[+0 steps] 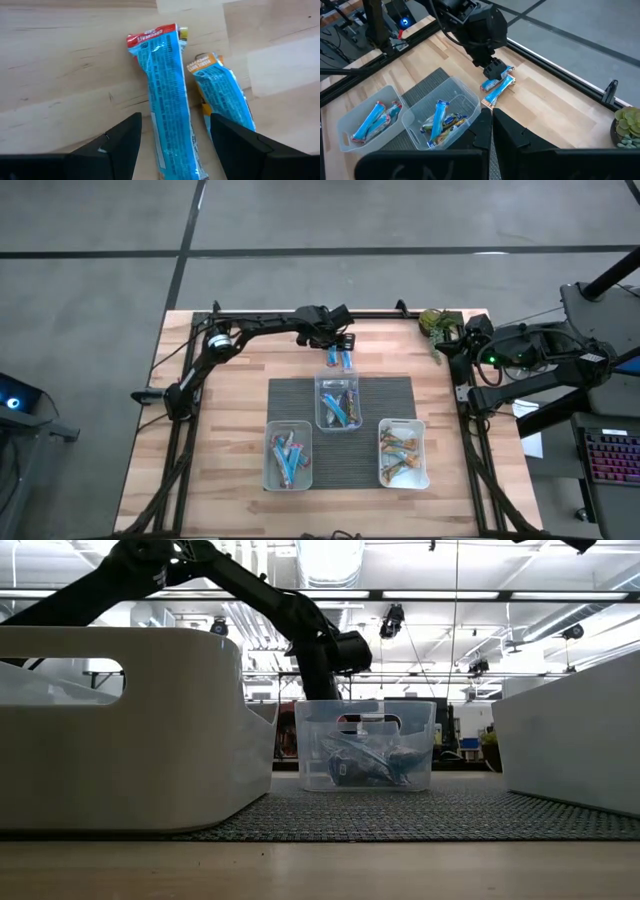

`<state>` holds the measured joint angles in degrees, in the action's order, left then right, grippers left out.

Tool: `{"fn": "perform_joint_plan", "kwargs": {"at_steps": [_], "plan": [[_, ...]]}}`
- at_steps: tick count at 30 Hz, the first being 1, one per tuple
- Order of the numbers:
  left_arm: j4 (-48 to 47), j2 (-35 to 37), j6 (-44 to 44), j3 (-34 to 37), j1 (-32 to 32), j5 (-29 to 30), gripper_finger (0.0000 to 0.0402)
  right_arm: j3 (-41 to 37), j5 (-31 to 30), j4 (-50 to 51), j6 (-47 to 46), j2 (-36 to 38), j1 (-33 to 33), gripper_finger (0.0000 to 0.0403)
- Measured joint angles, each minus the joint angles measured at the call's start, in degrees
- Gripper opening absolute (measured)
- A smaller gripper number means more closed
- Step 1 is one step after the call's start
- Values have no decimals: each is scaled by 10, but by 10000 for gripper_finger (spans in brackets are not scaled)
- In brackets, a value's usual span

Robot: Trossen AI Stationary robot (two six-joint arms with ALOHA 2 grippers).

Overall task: Pick and place Granola Bars by type
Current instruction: Put the red granola bar into the gray bin

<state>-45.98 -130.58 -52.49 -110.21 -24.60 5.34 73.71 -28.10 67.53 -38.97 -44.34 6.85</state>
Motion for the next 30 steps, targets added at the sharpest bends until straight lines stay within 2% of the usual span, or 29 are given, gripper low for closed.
{"fn": "perform_joint_plan", "kwargs": {"at_steps": [30], "plan": [[-6,0,19,-7,-2,-11,218,0,0,0,-10,0,0,9]]}}
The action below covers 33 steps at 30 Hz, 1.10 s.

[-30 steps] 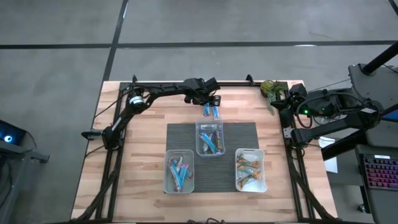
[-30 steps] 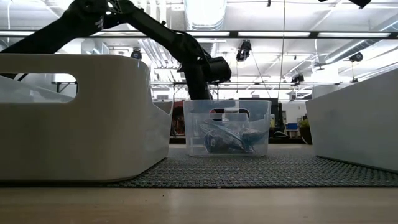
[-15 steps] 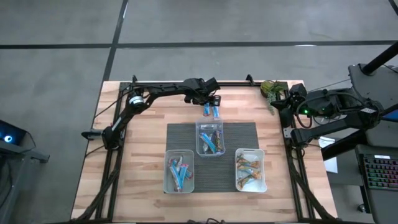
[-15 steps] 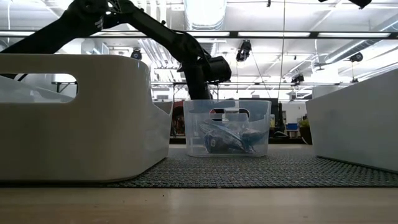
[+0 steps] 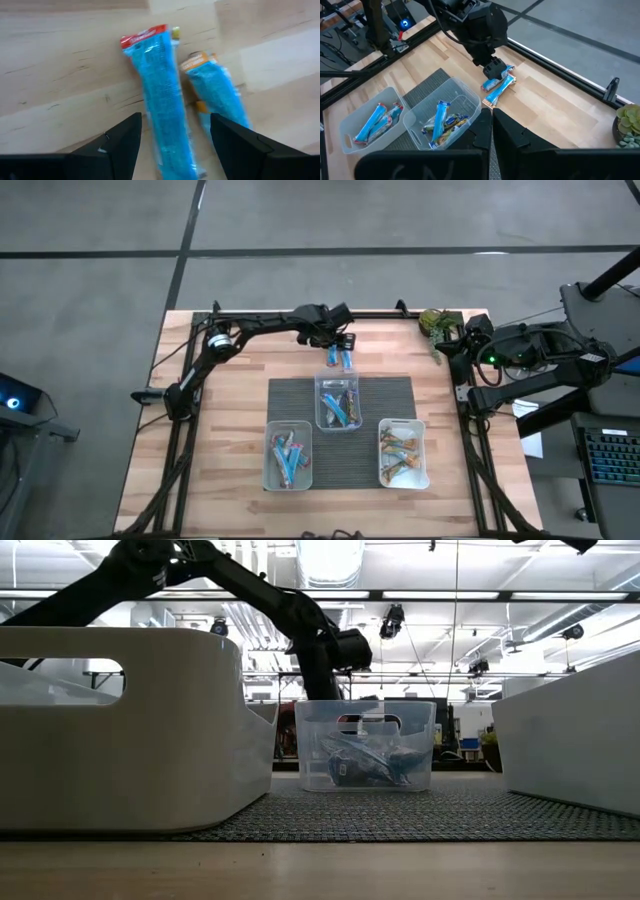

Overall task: Pick and place Granola Bars by type
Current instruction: Put the red granola bar into the gray bin

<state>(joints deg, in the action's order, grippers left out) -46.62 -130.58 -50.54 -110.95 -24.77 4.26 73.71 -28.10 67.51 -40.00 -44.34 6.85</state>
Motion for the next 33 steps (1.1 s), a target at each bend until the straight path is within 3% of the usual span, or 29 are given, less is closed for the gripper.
{"fn": "perform_joint_plan", "kwargs": {"at_steps": [17,33], "plan": [[-113,1,56,-106,-52,-22,218,0,-4,0,-1,0,0,8],[-101,-24,74,-109,-67,-53,218,0,-8,0,-7,0,0,8]]}}
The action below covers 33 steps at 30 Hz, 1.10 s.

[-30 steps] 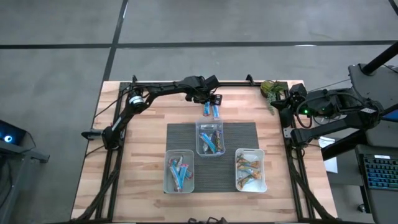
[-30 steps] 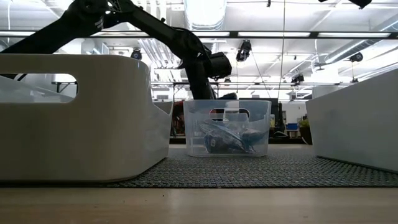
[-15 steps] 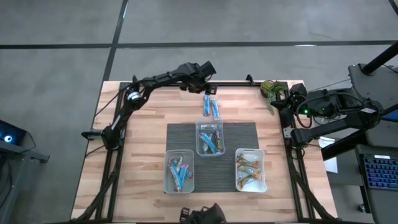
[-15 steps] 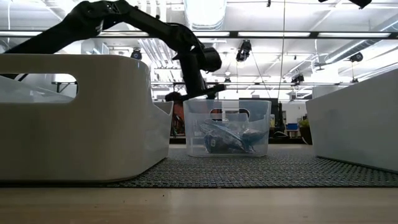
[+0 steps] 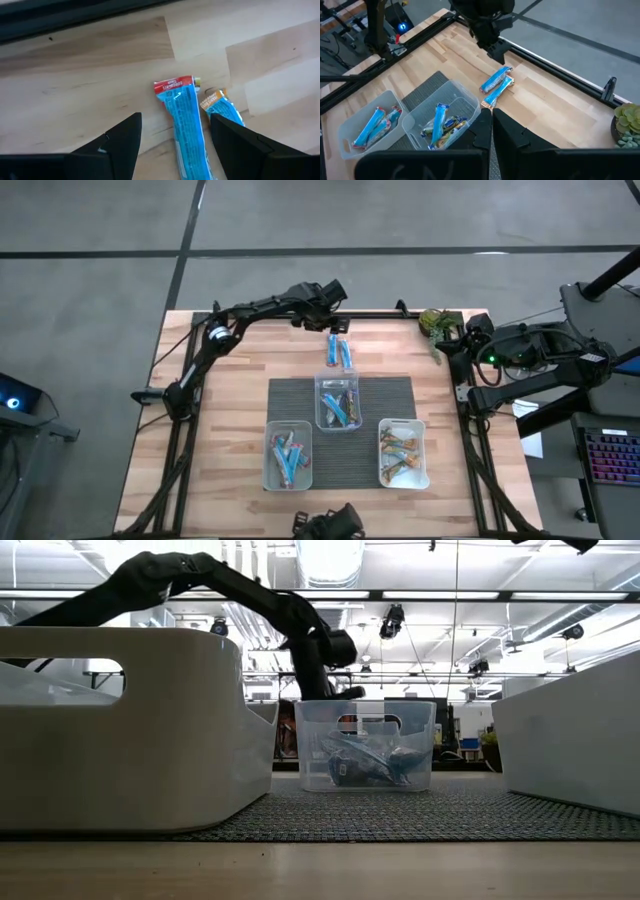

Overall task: Pick and place Granola Bars by type
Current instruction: Put the red granola bar into the gray bin

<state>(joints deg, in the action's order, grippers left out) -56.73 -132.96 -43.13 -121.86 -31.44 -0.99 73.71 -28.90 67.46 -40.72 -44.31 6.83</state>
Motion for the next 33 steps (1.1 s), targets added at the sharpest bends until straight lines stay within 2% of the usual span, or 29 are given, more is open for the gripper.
{"fn": "perform_joint_plan", "kwargs": {"at_steps": [15,33], "plan": [[39,-20,-2,1,3,-10,218,0,-13,0,-24,0,0,8],[37,-35,-4,2,9,5,218,0,-28,0,-24,0,0,8]]}}
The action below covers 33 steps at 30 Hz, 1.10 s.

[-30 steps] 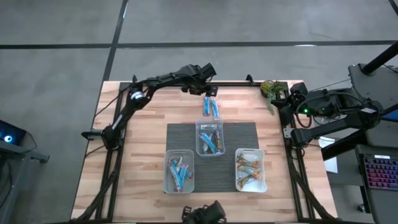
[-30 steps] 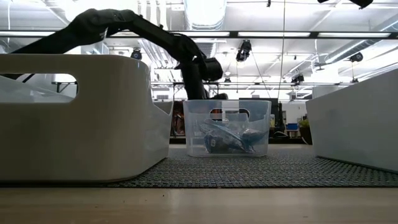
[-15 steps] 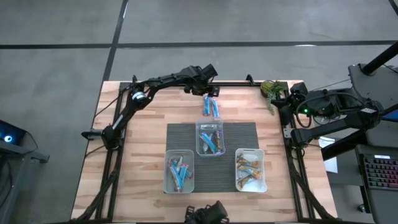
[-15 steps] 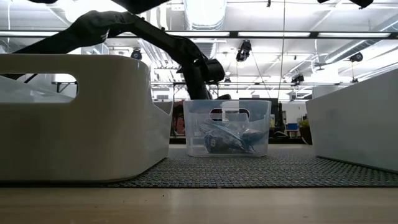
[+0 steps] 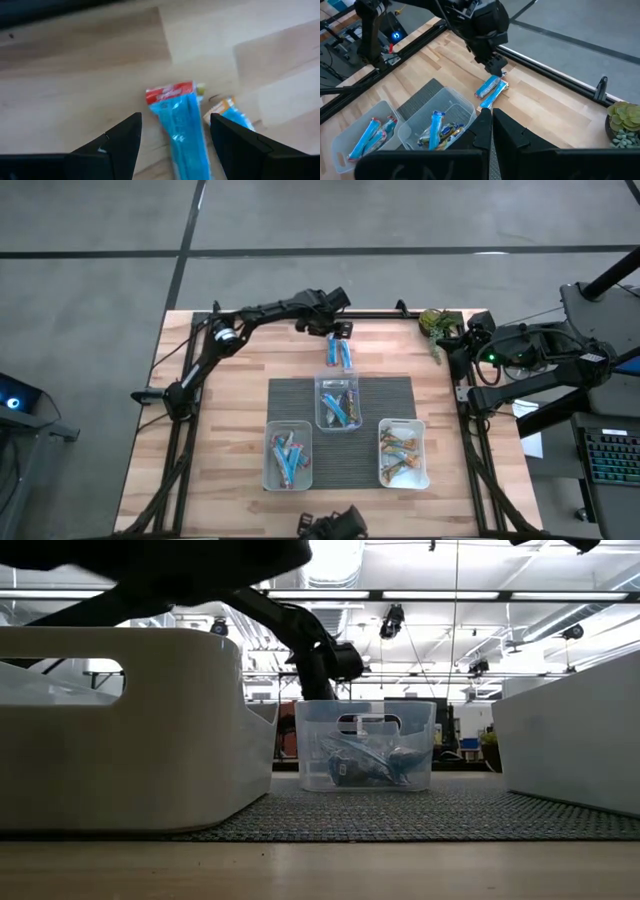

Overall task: Pick and place Granola Bars by type
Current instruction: Put the red granola bar into the gray bin

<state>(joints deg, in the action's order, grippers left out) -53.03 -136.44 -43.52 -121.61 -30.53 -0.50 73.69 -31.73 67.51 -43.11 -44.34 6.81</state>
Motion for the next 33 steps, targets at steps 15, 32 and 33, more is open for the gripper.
{"fn": "perform_joint_plan", "kwargs": {"at_steps": [15,32,33], "plan": [[-12,-7,0,0,4,17,218,0,0,0,-3,0,0,8],[-40,-7,17,0,4,11,146,0,0,0,-2,0,0,8],[-40,-7,19,0,4,11,136,0,0,0,-2,0,0,8]]}}
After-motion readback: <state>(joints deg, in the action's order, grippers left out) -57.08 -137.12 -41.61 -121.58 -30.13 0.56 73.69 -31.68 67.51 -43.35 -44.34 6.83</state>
